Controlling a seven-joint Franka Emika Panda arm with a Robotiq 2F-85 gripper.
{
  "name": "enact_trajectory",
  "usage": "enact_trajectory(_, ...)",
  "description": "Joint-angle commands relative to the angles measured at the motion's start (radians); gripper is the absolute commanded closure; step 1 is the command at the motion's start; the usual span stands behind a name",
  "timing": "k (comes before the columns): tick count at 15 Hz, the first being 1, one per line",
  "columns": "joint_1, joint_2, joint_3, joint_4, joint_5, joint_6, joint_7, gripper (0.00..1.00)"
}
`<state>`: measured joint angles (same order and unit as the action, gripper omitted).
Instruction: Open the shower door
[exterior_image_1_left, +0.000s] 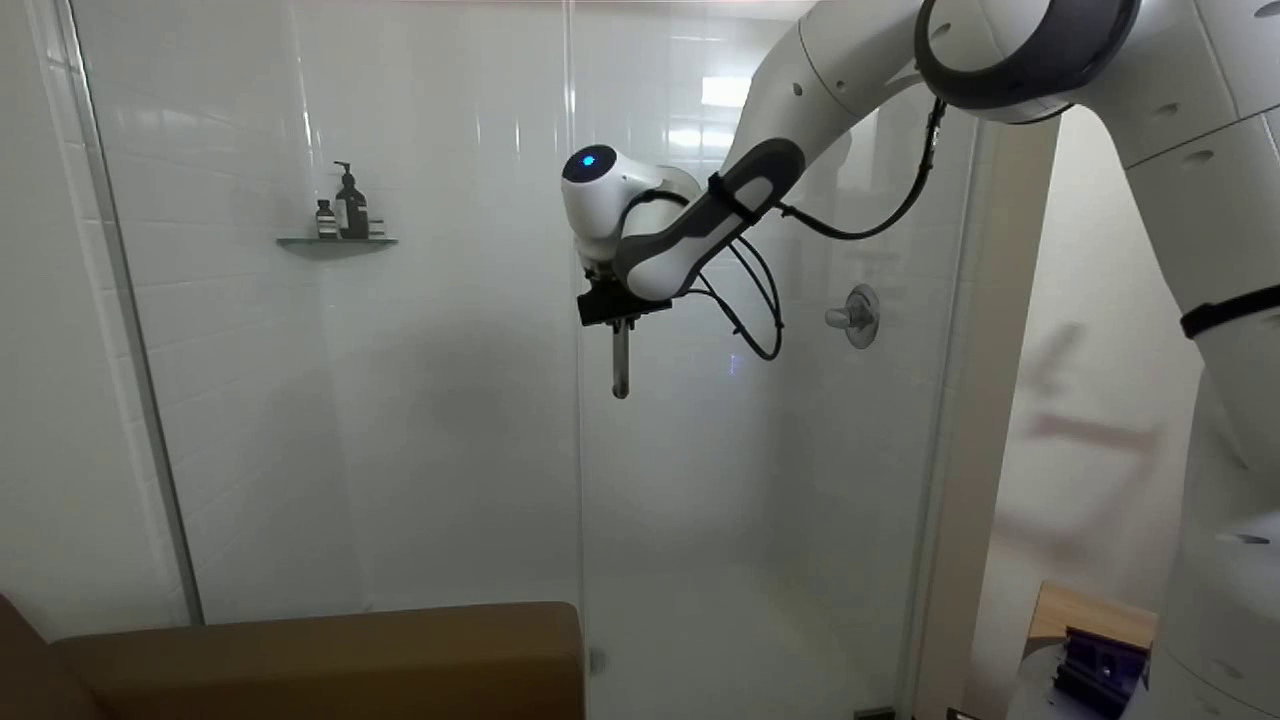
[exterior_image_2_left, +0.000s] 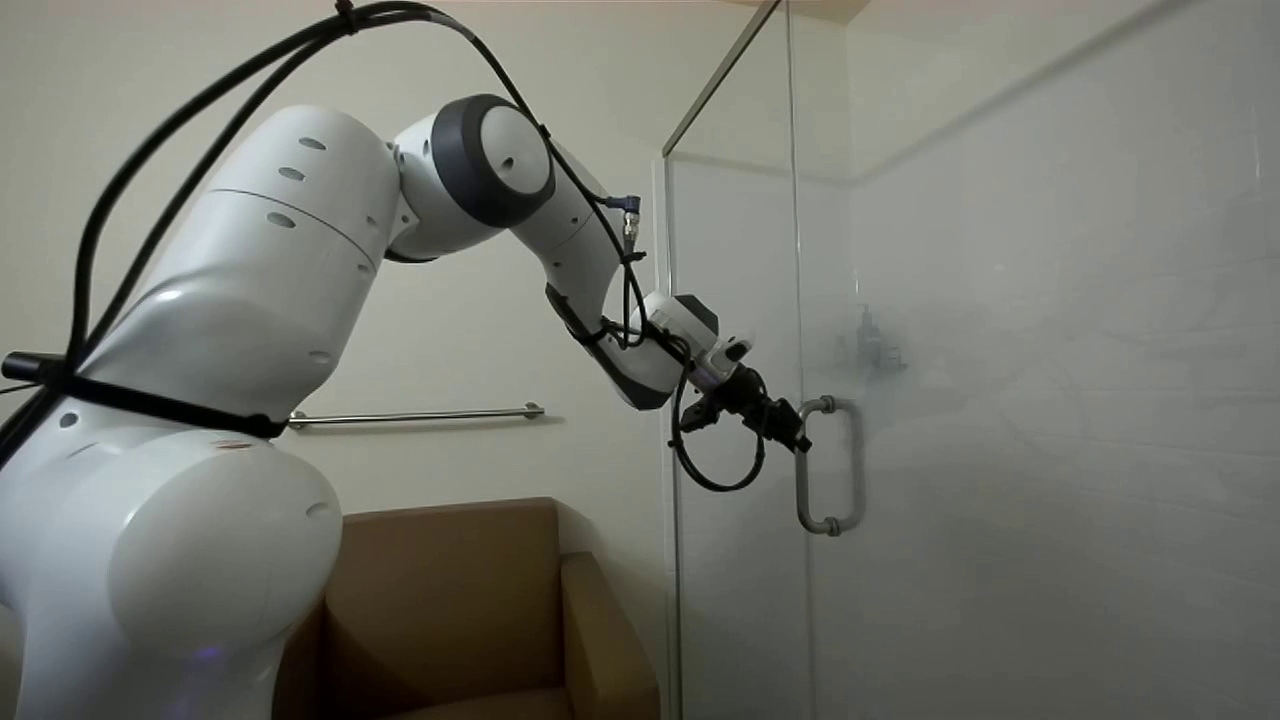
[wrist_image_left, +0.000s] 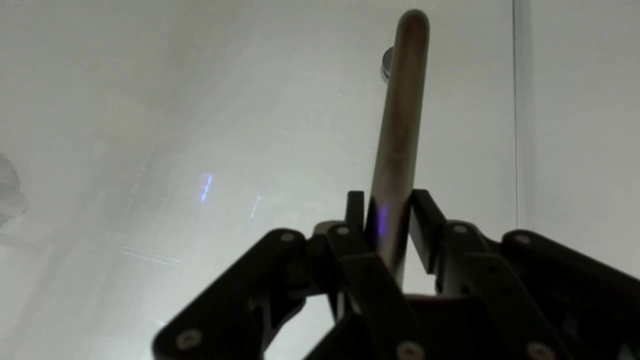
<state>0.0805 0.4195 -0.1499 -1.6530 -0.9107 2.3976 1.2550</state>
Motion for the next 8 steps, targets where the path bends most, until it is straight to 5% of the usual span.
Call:
enact_trajectory(1, -0.003, 0.011, 0.007, 0.016, -0.010, -0.015, -0.032, 0.88)
enact_trajectory(8, -0.038, -0.018, 0.049, -0.029, 0.074, 0.046, -0.150, 0.87)
